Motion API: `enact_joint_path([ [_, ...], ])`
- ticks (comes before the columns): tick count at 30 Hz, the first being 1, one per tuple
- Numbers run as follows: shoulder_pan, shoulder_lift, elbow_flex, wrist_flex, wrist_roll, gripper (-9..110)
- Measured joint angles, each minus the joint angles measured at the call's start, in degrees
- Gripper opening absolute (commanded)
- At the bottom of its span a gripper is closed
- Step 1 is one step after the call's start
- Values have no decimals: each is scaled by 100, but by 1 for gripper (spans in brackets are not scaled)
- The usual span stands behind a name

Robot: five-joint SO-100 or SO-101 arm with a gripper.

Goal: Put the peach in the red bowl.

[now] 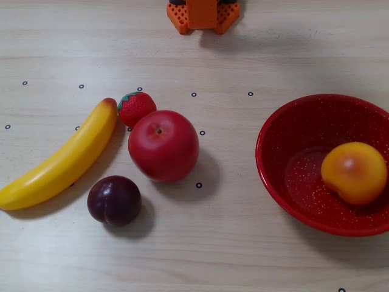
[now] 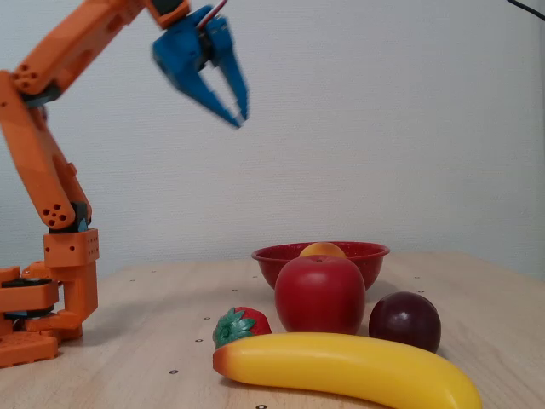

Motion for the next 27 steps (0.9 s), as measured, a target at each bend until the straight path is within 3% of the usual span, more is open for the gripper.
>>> enact_joint_path([
  [8,-545,2021,2953,-686,-44,0],
  [15,-554,3647,5203,-1450,-958,0],
  [27,-721,6381,8754,-2558,-1310,0],
])
